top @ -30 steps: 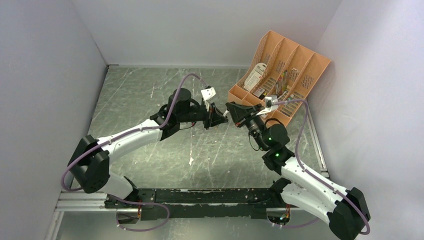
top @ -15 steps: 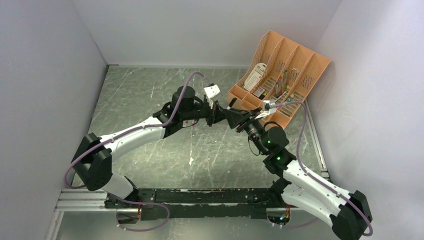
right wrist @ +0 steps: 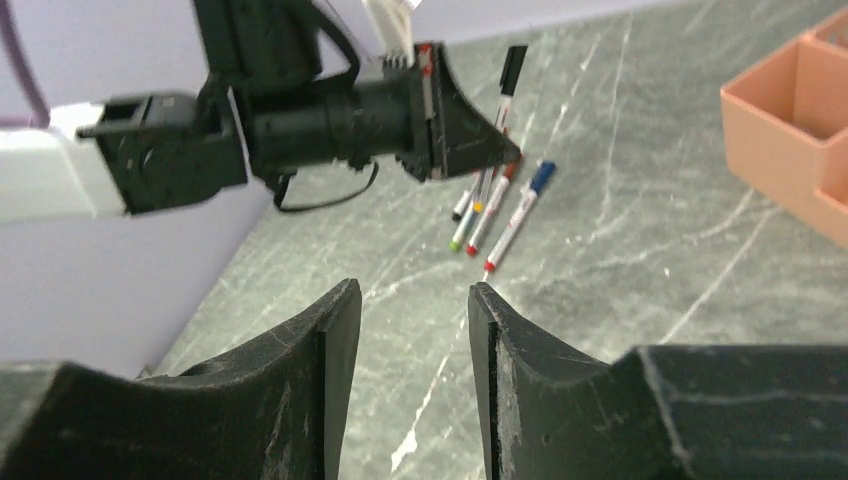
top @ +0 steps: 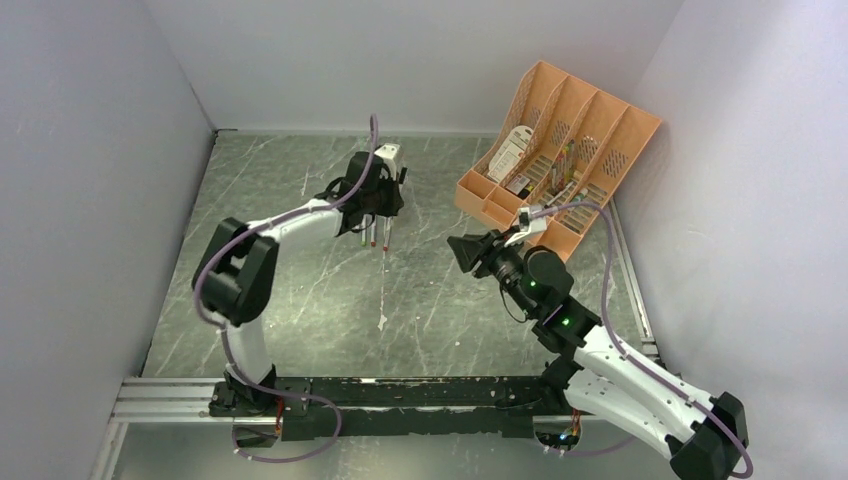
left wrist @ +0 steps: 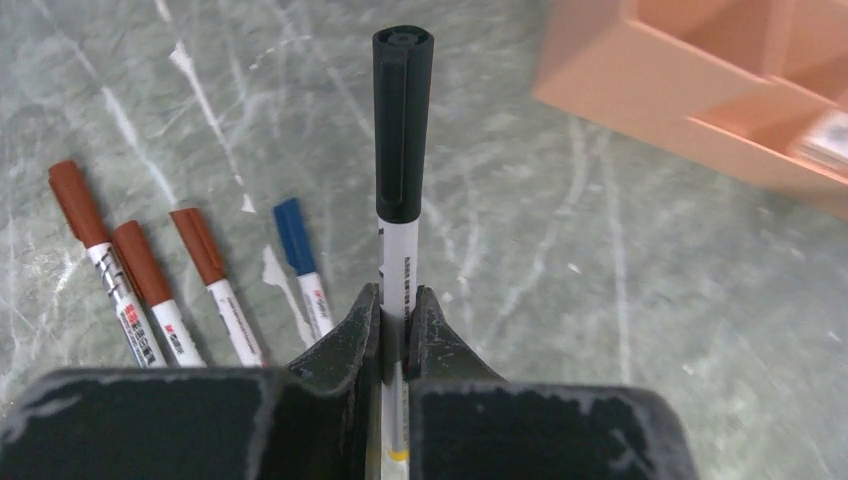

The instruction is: Insert the pens into the pen caps

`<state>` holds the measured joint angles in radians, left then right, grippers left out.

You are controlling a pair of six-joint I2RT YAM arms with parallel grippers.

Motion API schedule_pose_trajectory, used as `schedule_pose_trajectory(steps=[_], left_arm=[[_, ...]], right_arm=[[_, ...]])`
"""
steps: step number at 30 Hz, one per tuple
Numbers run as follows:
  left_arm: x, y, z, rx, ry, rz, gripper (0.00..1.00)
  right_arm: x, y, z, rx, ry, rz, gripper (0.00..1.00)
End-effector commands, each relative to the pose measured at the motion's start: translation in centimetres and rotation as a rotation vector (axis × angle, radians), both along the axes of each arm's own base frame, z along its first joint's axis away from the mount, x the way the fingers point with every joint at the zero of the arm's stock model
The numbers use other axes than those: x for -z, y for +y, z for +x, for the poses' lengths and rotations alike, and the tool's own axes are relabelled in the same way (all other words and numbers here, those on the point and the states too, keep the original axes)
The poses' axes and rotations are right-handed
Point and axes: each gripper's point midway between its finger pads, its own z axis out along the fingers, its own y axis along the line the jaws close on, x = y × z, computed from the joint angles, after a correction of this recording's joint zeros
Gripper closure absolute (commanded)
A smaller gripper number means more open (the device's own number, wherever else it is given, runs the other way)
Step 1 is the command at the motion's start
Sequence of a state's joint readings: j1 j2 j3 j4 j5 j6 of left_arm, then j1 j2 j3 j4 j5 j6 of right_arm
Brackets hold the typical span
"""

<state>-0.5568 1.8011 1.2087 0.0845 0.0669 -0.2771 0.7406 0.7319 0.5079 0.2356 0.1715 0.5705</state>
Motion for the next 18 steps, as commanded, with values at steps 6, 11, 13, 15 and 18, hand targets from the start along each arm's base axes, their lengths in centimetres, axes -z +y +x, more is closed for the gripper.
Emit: schedule_pose_trajectory(steps=[6,11,13,15,18], left_arm=[[6.9,3.9,3.8,-0.239,0.257,0.151,0.93],[9.5,5.4,3.1,-0.287,0.328,0.227,0.88],[10.3,5.9,2.7,-0.304,0.347,0.251,0.86],[10.9,5.9,2.4,-0.302,0.363,0.249,0.85],[11.1,5.7,2.2,-0.298,0.376,0.236,0.8]], right_arm=[[3.0,-1.4,-0.6,0.04,0.069,-0.038,0.57],[3.1,-2.0,-0.6,0.06,0.07,-0.068,0.57],[3.1,-2.0,-0.6,0.06,0.068,-0.07,0.57],[3.2,-2.0,-0.6,0.061,0.066,-0.072,0.57],[3.2,-1.8,-0.5,0.053,0.067,-0.074,0.57]])
